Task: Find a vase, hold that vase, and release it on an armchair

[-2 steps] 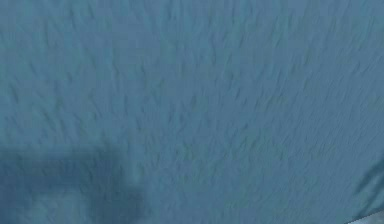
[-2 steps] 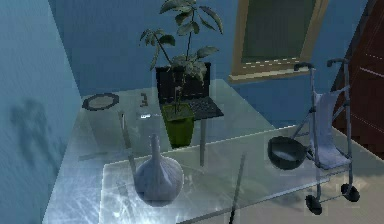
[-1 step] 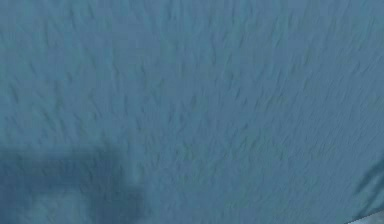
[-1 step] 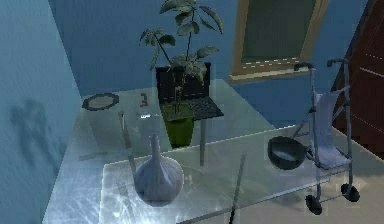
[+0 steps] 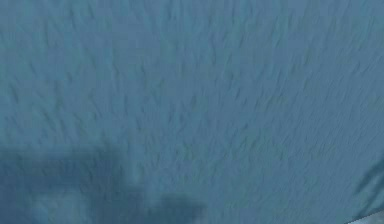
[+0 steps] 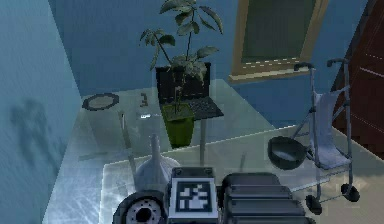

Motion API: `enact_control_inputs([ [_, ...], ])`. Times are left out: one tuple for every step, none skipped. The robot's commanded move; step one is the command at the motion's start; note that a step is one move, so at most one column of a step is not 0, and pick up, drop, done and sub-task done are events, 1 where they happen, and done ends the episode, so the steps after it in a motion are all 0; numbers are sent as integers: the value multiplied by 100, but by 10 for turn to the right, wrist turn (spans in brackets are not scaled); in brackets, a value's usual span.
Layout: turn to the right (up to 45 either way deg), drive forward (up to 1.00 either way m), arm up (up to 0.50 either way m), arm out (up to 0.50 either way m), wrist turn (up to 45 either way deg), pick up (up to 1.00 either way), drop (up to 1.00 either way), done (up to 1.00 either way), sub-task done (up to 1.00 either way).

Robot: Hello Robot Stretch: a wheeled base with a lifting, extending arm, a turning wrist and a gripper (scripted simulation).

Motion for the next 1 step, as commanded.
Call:
enact_control_inputs([
  [0,0,0,14,0,0,0,0,0],
])
